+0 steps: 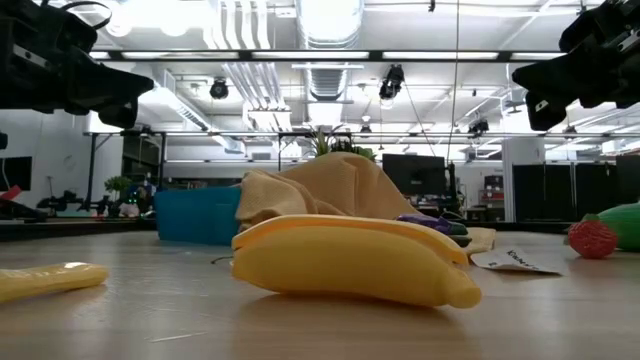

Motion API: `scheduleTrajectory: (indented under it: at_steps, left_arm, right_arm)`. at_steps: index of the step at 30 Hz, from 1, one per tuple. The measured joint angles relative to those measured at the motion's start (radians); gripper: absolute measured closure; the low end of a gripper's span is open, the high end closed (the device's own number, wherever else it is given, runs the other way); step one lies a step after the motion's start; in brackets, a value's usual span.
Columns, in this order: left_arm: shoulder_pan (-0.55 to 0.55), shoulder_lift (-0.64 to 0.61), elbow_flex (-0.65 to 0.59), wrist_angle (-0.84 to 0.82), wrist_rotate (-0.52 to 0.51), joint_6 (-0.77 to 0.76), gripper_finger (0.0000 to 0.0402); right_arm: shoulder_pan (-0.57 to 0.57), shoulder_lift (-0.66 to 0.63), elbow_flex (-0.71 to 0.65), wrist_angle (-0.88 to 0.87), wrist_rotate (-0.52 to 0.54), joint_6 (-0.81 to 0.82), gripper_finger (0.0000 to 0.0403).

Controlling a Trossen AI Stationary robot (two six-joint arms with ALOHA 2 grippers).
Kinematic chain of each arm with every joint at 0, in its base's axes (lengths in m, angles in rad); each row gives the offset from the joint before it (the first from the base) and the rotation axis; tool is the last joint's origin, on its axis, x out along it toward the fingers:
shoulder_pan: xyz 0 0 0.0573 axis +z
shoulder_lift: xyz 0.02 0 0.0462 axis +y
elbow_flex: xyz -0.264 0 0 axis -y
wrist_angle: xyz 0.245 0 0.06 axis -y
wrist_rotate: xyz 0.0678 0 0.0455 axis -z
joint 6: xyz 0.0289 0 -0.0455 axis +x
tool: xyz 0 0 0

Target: Pick and placing Produce into tupperware

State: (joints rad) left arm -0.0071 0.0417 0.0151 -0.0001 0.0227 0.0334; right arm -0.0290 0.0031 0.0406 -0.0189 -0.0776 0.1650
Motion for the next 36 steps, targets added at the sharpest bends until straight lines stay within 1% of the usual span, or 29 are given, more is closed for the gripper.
scheduleTrajectory:
  at_steps: [29,33,36]
  left_arm:
    - [0.0,0.0,0.0,0.003,-0.001,0.001,0.0402]
    - [0.0,0.0,-0.003,0.037,-0.005,0.001,0.0402]
    - [0.0,0.001,-0.005,0.132,-0.006,-0.001,0.0402]
  right_arm:
    - [0.0,0.0,0.0,0.0,0.0,-0.006,0.0394]
    - [0.0,0.0,0.0,0.017,0.0,-0.007,0.0394]
    - [0.0,0.002,0.0,0.108,0.002,-0.037,0.0394]
